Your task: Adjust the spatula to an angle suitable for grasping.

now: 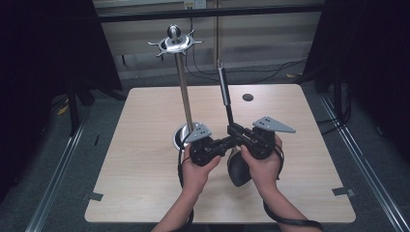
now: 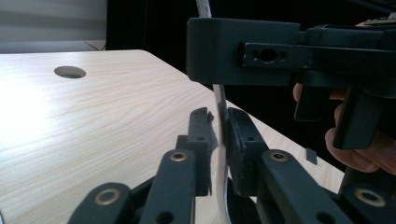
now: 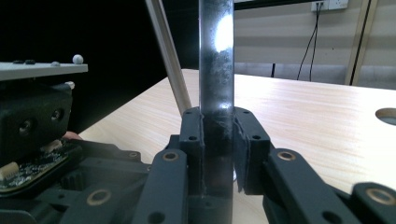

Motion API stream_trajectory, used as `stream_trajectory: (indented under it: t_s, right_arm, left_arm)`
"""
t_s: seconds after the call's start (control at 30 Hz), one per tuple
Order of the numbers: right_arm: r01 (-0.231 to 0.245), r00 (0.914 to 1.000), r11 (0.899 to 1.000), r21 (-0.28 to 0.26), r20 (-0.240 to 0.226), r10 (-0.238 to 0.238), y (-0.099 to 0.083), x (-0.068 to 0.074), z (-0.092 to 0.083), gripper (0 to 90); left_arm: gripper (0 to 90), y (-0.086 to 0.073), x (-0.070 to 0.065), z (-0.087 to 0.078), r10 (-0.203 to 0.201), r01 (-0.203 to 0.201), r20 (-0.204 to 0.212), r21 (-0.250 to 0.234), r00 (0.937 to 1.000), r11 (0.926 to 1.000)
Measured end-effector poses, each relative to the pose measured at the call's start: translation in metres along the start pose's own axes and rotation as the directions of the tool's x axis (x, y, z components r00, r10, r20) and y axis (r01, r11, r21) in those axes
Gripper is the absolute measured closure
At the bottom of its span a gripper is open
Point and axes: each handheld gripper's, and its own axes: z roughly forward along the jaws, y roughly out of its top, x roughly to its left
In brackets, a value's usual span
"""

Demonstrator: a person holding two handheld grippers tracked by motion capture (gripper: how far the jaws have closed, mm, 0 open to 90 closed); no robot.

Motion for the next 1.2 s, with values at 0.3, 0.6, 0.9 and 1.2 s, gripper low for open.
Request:
stream_trajectory:
  t_s: [0.3,0.6,0.9,1.2]
  right_arm:
    - [-0.024,0.9995,1.000,0.009,-0.018,0.024,0.000,-0.001,0.000,75.0]
    - [0.010,0.9996,1.000,0.006,-0.028,-0.010,0.004,-0.008,-0.005,62.6]
    - [-0.005,0.9996,0.999,0.033,0.028,0.004,-0.005,-0.040,-0.018,43.8]
    - [0.021,0.9901,0.989,0.148,0.135,-0.041,-0.042,-0.067,-0.020,16.9]
  left_arm:
    - [88.3,0.002,0.001,-0.003,0.039,-0.039,-0.015,0.027,0.9991,0.9989]
    - [88.4,-0.002,0.007,-0.008,0.043,-0.042,-0.033,0.036,0.9985,0.9985]
    - [88.4,0.002,0.011,-0.021,0.058,-0.056,-0.052,0.029,0.9970,0.9980]
    - [88.3,0.006,0.012,-0.033,0.078,-0.078,-0.066,0.010,0.9947,0.9969]
